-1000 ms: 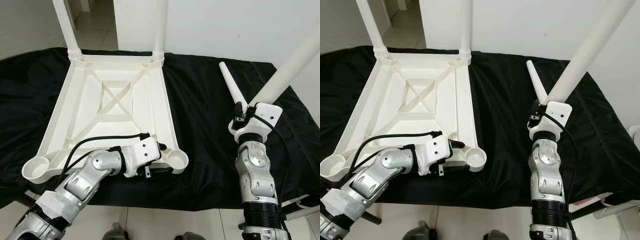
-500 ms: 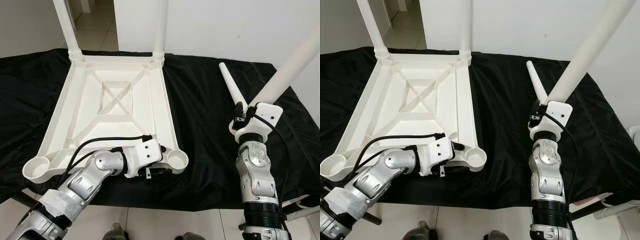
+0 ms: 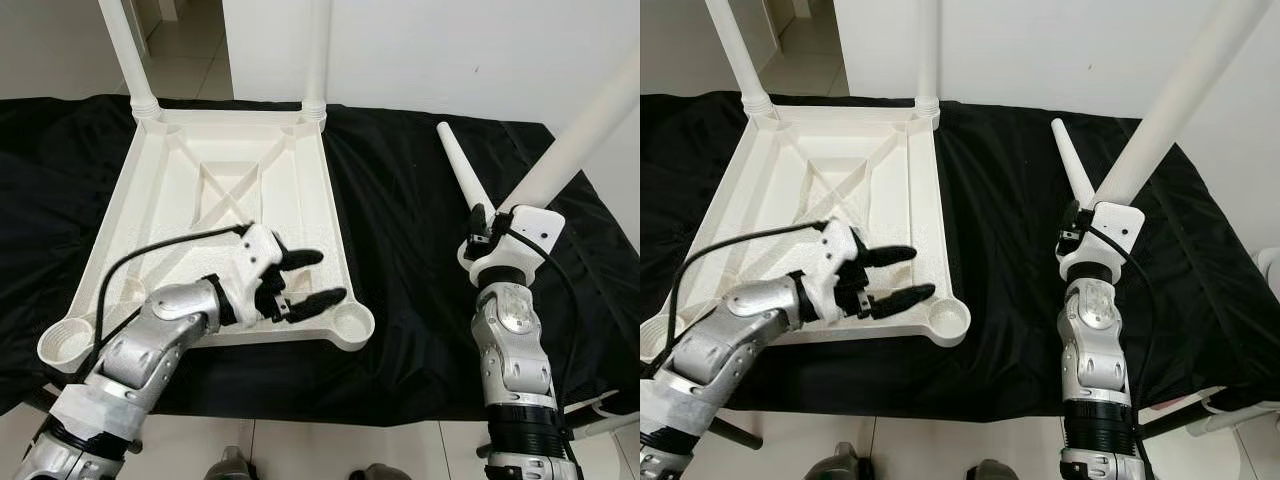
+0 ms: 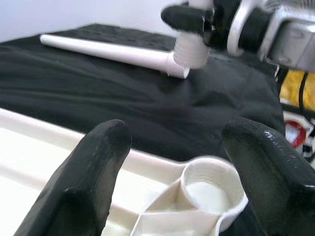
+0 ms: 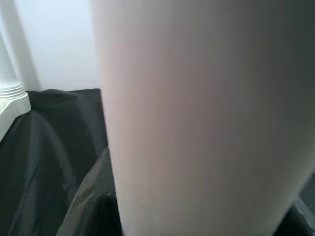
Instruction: Building children table
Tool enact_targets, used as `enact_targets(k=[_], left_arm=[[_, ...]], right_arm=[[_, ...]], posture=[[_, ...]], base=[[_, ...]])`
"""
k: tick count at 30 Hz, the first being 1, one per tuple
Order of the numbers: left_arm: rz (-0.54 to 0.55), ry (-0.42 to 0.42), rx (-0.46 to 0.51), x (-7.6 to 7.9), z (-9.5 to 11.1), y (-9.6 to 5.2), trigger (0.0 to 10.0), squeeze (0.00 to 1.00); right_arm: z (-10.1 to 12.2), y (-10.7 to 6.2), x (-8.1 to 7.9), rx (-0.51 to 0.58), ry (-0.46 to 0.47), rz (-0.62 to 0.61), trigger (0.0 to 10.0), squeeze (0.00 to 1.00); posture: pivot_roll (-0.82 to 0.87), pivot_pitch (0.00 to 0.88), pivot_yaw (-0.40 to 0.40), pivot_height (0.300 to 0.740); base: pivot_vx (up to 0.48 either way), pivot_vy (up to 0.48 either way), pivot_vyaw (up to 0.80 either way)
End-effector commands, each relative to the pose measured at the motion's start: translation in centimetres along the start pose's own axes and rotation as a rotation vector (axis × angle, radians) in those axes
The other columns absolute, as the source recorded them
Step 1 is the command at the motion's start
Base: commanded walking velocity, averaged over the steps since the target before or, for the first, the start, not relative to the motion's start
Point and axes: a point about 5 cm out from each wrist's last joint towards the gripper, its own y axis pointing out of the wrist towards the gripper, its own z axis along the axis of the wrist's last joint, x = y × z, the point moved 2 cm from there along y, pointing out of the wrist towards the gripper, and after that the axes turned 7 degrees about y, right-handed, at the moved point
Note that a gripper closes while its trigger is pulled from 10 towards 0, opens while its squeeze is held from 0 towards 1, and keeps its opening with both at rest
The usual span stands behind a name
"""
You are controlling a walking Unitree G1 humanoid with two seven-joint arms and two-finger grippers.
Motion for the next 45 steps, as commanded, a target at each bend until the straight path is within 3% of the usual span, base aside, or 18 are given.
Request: enact_targets(k=[1,4,6,9,16,19,25,31,32,33,35,39,42,45], left_arm=[[-0.114,0.019,-0.033,1.0,-0.4,-0.2,10.0,0.0],[-0.168,0.032,-0.101,1.8,-1.4,-0.5,10.0,0.0],[-0.254,0.007,-0.182,3.2,-2.7,-0.9,10.0,0.0],[-0.274,-0.013,-0.241,3.7,-3.6,-1.1,10.0,0.0],[-0.271,-0.015,-0.349,3.9,-5.1,-1.5,10.0,0.0],[-0.212,-0.019,-0.411,3.1,-6.0,-1.1,10.0,0.0],[-0.179,0.004,-0.409,3.0,-5.8,0.4,10.0,0.0],[-0.167,0.004,-0.404,2.9,-5.6,1.0,10.0,0.0],[-0.158,0.018,-0.367,2.9,-5.0,2.6,10.0,0.0],[-0.158,0.018,-0.367,2.9,-5.0,2.6,10.0,0.0],[-0.17,0.027,-0.322,3.4,-4.2,4.3,10.0,0.0],[-0.179,0.029,-0.3,3.7,-3.8,5.3,10.0,0.0],[-0.168,0.032,-0.243,4.1,-2.7,7.8,10.0,0.0],[-0.159,0.035,-0.225,4.1,-2.3,8.5,10.0,0.0]], right_arm=[[0.3,0.3,0.0,0.011,0.006,0.002,10.0,0.0],[0.3,0.3,-0.1,0.011,0.007,0.005,10.0,0.0],[0.3,0.4,-0.2,0.012,0.007,0.008,10.0,0.0],[0.3,0.4,-0.2,0.013,0.007,0.009,10.0,0.0],[0.3,0.4,-0.2,0.013,0.007,0.01,10.0,0.0],[0.2,0.5,-0.4,0.013,0.009,0.015,10.0,0.0],[0.2,0.5,-0.6,0.012,0.008,0.019,10.0,0.0],[0.2,0.5,-0.5,0.012,0.008,0.019,10.0,0.0],[0.2,0.5,-0.5,0.012,0.009,0.016,10.0,0.0],[0.2,0.5,-0.5,0.012,0.009,0.016,10.0,0.0],[0.2,0.5,-0.6,0.014,0.008,0.014,10.0,0.0],[0.2,0.5,-0.6,0.015,0.008,0.011,10.0,0.0],[0.2,0.3,-0.4,0.016,0.008,-0.002,10.0,0.0],[0.1,0.3,-0.2,0.015,0.009,-0.009,10.0,0.0]], posture=[[0.05,0.01,-0.042,0.74],[0.05,0.008,-0.042,0.74],[0.05,0.004,-0.041,0.74],[0.05,0.0,-0.039,0.74],[0.05,0.0,-0.038,0.74],[0.05,0.0,-0.037,0.74],[0.04,0.0,-0.031,0.74],[0.04,0.0,-0.031,0.74],[0.04,0.0,-0.026,0.74],[0.04,0.0,-0.026,0.74],[0.03,0.0,-0.023,0.74],[0.03,0.0,-0.016,0.74],[0.02,0.0,-0.011,0.74],[0.02,0.0,-0.011,0.74]], base=[[0.0,0.0,0.0],[0.0,0.0,0.0],[0.0,0.0,0.0],[0.0,0.0,0.0],[0.0,0.0,0.0],[0.0,0.0,0.0],[0.0,0.0,0.0],[0.0,0.0,0.0],[0.0,0.0,0.0],[0.0,0.0,0.0],[0.0,0.0,0.0],[0.0,0.0,0.0],[0.0,0.0,0.0],[0.0,0.0,0.0]])
